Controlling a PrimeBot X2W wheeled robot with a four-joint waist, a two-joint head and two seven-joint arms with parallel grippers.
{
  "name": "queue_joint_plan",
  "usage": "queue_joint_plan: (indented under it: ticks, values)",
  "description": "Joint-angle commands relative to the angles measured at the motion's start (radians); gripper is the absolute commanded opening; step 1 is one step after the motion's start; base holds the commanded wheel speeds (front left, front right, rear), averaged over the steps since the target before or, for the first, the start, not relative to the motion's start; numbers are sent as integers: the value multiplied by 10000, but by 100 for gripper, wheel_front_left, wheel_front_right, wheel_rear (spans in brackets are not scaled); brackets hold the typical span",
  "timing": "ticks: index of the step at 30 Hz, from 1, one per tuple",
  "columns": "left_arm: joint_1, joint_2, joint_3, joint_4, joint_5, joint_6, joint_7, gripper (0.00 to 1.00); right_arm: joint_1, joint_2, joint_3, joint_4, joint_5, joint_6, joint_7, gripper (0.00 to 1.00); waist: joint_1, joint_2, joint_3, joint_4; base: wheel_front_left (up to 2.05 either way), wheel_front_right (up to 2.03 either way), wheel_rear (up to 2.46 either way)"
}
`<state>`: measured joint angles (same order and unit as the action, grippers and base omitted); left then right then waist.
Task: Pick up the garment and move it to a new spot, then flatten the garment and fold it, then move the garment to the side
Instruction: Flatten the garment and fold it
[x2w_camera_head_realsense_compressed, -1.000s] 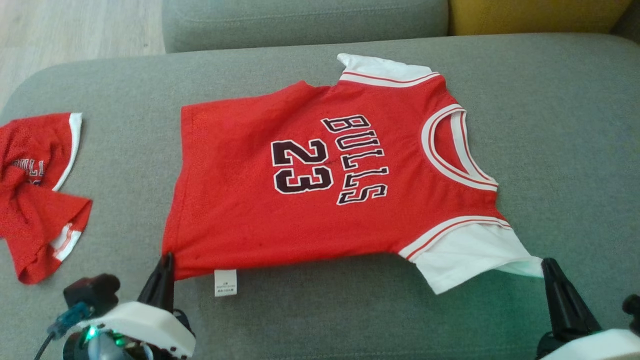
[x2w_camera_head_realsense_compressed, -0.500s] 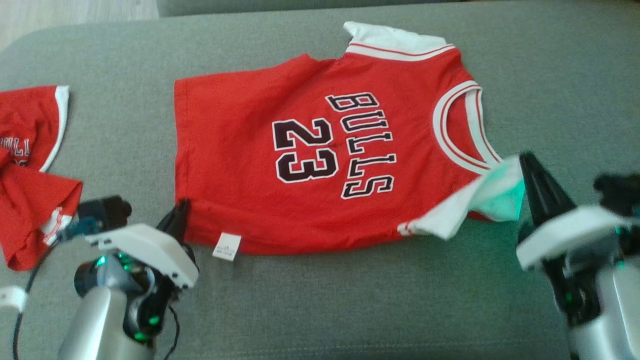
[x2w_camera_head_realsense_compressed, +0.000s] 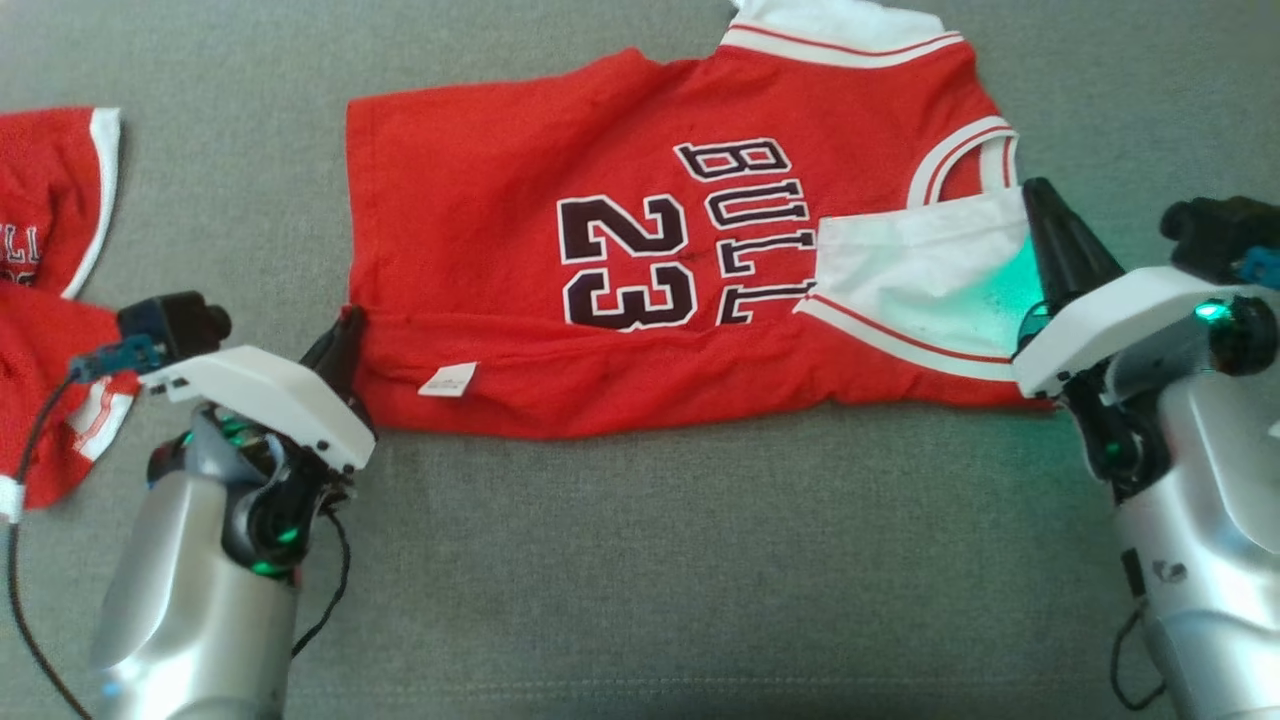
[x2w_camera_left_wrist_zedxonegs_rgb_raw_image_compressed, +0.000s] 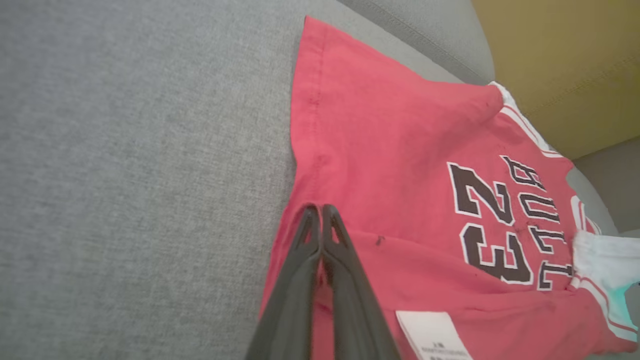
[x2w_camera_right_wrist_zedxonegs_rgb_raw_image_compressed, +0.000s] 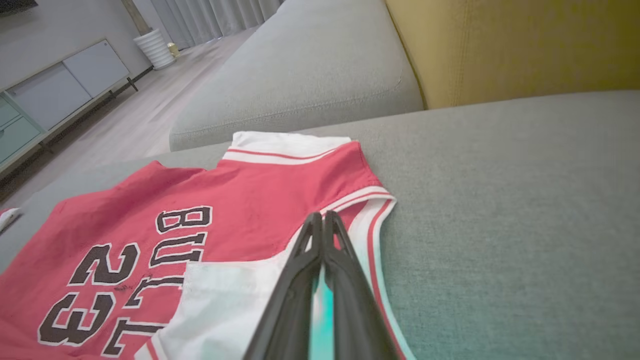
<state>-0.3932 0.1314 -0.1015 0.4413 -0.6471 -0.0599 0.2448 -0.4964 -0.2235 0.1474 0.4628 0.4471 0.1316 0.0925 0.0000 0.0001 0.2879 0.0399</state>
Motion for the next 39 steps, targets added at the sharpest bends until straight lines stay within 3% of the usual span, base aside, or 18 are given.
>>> queue_joint_plan:
  ticks: [1,2,7,15,20,26,39]
  values:
    - [-360,195,320,-167,-58,-78,-189,49,-270,-87,257,-148,73,-9,-254,40,0,-1,69,38,0,0,0]
    - [-379,158,297,-29,-40,-110,-332,100,-321,-73,350,25,111,-9,-436,100,0,-1,87,40,0,0,0]
    - [-131,121,285,164,423,-112,-1815,100,-225,-69,697,197,10,-9,-1681,100,0,-1,2,-48,0,0,0]
    - [882,174,235,-958,1912,581,-4732,100,933,167,-58,-1260,-1741,-9,-3124,100,0,-1,-436,-218,0,0,0]
    - [1751,151,159,-2334,2878,1043,-5033,100,2241,645,-620,-2664,-2620,-9,-2965,100,0,-1,-774,-264,0,0,0]
    - [2695,171,-116,-3278,3658,1286,-5059,100,3552,1070,-1018,-3839,-2995,-9,-2384,100,0,-1,-1082,-285,0,0,0]
    - [3462,242,-380,-3256,3967,1435,-5051,100,4797,1526,-1314,-4904,-2973,-9,-1648,100,0,-1,-1322,-319,0,0,0]
